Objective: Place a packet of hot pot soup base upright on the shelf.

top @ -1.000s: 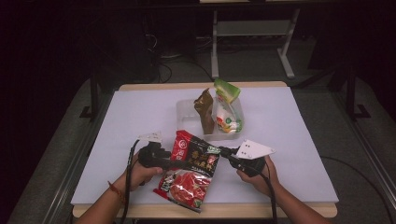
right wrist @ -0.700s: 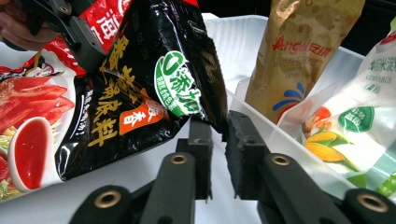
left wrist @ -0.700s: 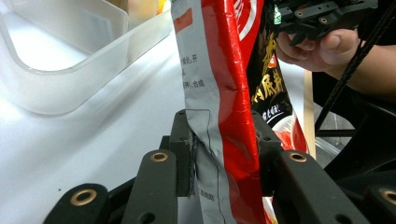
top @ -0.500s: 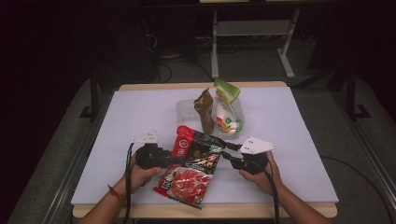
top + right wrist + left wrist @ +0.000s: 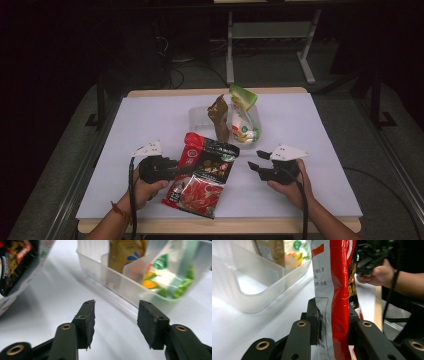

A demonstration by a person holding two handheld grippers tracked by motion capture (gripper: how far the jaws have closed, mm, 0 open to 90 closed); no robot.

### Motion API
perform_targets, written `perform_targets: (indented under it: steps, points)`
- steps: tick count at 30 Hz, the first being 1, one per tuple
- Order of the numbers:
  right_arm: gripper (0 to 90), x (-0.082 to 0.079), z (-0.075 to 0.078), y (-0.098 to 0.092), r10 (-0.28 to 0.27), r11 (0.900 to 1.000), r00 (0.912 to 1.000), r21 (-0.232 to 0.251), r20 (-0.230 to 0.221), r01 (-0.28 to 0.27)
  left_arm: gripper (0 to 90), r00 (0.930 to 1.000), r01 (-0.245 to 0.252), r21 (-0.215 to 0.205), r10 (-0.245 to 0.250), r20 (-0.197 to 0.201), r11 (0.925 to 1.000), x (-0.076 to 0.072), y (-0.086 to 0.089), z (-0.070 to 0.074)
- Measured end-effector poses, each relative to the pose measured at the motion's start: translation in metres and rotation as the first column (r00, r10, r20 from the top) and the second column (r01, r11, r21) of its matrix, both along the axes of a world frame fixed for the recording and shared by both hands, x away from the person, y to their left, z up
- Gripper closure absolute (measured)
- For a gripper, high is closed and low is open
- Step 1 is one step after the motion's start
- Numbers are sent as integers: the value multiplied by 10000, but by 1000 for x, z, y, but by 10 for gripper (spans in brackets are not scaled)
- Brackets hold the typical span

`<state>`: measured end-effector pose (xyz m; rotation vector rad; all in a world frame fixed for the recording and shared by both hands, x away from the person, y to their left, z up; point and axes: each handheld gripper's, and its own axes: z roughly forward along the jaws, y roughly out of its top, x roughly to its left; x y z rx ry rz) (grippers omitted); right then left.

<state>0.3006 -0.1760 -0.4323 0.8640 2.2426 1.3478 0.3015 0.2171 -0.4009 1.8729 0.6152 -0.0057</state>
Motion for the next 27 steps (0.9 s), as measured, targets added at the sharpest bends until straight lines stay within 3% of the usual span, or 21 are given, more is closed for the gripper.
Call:
perform_targets:
  steps: [11, 18, 27]
  points:
    - [405, 5, 4, -19, -696, 9969, 9976, 361, -69, 698, 753, 9932, -577, -25, 576, 1016, 9983, -9, 12, 17]
    - [397, 7, 2, -25, -871, 9953, 9961, 419, -166, 878, 756, 9811, -1173, -110, 1175, 1535, 9930, -13, 18, 26]
    - [381, 8, 3, -31, -1130, 9922, 9936, 514, -97, 1133, 757, 9649, -1764, -458, 1819, 1896, 9833, -13, 23, 37]
